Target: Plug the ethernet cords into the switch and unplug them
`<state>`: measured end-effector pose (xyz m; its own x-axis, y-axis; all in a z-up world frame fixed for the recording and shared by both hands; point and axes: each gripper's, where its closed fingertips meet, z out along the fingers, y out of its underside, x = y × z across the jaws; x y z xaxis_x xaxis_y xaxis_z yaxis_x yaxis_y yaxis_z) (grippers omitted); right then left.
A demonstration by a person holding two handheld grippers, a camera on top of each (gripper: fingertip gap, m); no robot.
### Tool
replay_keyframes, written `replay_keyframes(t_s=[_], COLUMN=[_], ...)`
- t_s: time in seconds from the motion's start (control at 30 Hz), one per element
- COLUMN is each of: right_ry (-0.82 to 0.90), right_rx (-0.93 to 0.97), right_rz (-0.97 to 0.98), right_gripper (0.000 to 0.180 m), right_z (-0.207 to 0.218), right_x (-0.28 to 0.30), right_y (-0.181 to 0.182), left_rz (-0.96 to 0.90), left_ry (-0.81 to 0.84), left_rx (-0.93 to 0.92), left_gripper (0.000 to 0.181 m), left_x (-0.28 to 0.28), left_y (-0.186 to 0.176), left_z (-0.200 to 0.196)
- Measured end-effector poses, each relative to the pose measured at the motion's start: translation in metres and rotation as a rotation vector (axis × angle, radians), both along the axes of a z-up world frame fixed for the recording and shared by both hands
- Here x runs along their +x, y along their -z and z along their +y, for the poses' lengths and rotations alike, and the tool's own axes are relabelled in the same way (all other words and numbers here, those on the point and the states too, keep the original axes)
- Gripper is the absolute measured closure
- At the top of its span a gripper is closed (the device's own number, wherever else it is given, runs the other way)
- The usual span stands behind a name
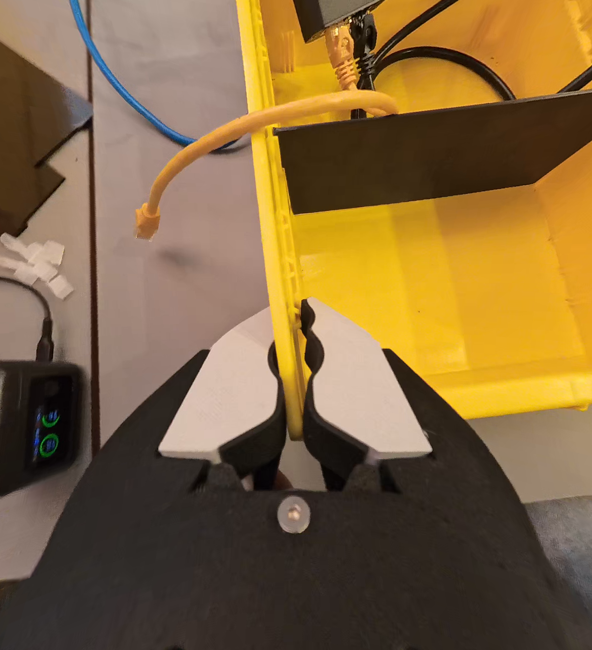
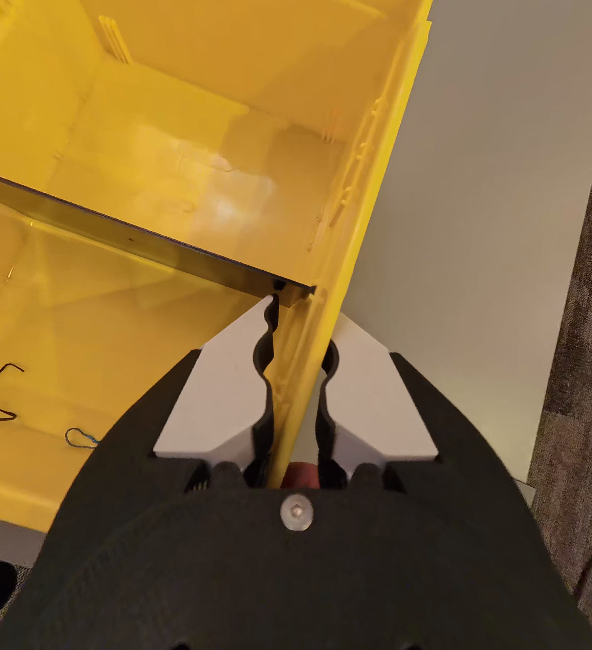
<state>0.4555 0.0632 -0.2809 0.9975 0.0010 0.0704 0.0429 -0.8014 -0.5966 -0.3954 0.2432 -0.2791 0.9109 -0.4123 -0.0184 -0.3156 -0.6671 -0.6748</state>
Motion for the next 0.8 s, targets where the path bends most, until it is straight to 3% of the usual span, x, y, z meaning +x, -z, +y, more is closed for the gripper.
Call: replay_keyframes(t_s=[0.07, 0.2, 0.27, 0.37, 0.47, 0.53, 0.67, 0.8], right_ry=[-0.017, -0.028, -0.015, -0.001, 0.026, 0.025, -0.115, -0.23], right_rx=[0.003, -0.021, -0.012, -0.007, 0.038, 0.085, 0.235, 0.308], right_rz=[-0.004, -0.018, -0.055, -0.156, -0.259, -0.308, -0.231, -0.204], right_gripper=[0.161, 0.141, 0.125, 0.112, 0.108, 0.11, 0.117, 0.119], right_z=[0.0, -0.002, -0.001, -0.005, -0.007, -0.005, 0.012, 0.023], right_x=[0.003, 0.004, 0.007, 0.012, 0.013, 0.004, -0.053, -0.103], right_y=[0.0, -0.003, -0.011, -0.027, -0.054, -0.075, -0.11, -0.131], left_rz=[0.0, 0.0, 0.052, 0.061, 0.088, 0.106, 0.26, 0.262], left_ry=[-0.027, -0.051, -0.066, -0.115, -0.09, -0.013, -0.012, -0.014], left_rx=[-0.005, -0.008, 0.012, 0.131, 0.284, 0.282, 0.234, -0.001], left_gripper=[0.176, 0.173, 0.132, 0.115, 0.117, 0.116, 0.11, 0.108], left_x=[-0.012, -0.029, -0.04, -0.049, -0.028, 0.008, 0.046, 0.059], left_y=[0.0, 0.0, -0.005, -0.041, -0.091, -0.105, -0.098, -0.052], left_z=[-0.005, -0.011, -0.011, -0.005, 0.005, 0.013, 0.058, 0.101])
